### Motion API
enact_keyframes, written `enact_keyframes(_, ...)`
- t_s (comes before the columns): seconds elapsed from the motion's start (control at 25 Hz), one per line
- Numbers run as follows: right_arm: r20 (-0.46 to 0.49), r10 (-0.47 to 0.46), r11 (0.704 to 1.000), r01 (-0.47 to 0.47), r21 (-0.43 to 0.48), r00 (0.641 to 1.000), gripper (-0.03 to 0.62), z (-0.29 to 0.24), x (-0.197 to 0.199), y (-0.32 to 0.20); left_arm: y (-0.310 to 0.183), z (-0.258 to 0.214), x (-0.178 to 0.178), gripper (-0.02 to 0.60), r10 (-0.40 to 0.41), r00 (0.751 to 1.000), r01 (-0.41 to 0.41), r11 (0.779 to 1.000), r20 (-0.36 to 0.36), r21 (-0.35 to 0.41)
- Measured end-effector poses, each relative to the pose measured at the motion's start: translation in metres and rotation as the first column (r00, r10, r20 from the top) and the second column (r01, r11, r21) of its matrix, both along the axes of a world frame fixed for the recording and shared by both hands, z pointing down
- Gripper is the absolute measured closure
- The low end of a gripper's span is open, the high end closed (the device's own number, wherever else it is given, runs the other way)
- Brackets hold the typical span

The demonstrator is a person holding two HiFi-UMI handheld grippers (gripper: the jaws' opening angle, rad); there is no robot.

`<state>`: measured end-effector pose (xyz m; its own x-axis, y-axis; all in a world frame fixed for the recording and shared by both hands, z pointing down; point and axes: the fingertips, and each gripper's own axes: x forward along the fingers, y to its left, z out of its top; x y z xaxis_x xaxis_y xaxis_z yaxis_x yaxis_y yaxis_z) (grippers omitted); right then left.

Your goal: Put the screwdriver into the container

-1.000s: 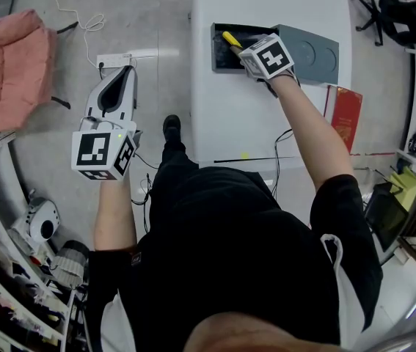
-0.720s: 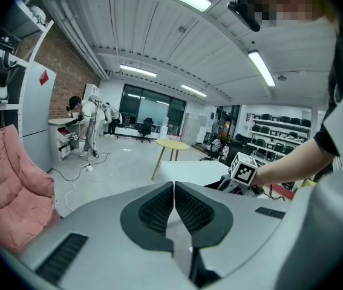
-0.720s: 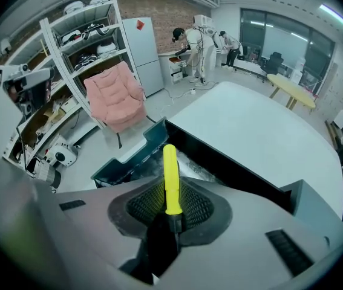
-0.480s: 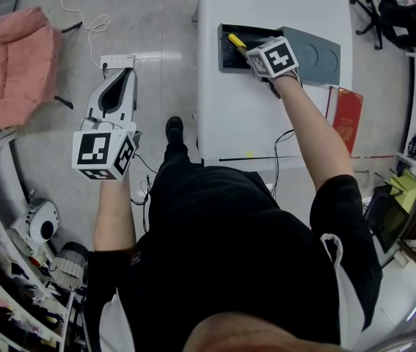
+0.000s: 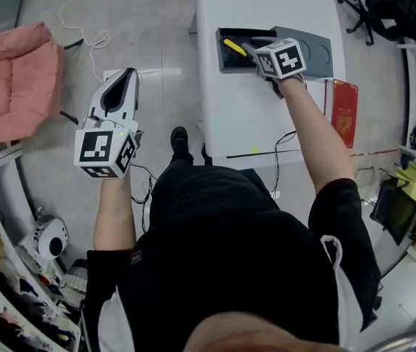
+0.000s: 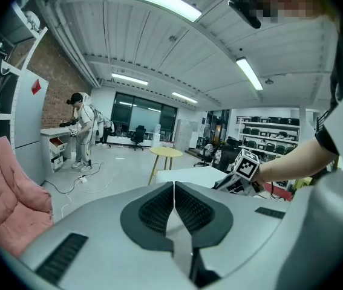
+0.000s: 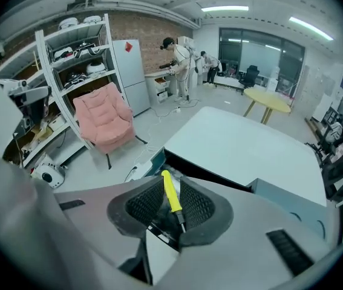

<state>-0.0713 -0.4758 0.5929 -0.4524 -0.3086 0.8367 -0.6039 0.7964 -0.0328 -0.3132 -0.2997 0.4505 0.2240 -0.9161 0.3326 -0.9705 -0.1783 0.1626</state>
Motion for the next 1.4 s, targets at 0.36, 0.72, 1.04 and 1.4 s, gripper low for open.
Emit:
enact_keyframes(0.36, 0.1, 0.089, 0.99, -0.099, 0.1, 0.991, 0.505, -0.055, 0.032, 0.046, 0.015, -0.035, 0.009, 0.561, 0.1, 0.995, -0.101, 0.992, 0.02, 0.074)
enact_keyframes(0.72, 0.303, 0.232, 0.957, -0.273, 0.099, 0.924, 0.52, -0.112, 0.081, 0.103, 0.021, -0.053, 0.049, 0.561, 0.207, 0.978, -0.209, 0.971, 0.03, 0.119)
enact_keyframes(1.04, 0.423, 0.275, 0.929, -0.352, 0.115, 0.864, 0.528, -0.155, 0.149, 0.129, 0.011, -0.068, 0.109, 0.561, 0.268, 0.962, -0.273, 0.954, 0.06, 0.122)
enact_keyframes(1.4, 0.563, 0.253, 0.918, -0.379, 0.117, 0.787, 0.53, -0.192, 0.219, 0.16, 0.007, -0.093, 0.174, 0.561, 0.269, 0.958, -0.28, 0.951, 0.094, 0.133)
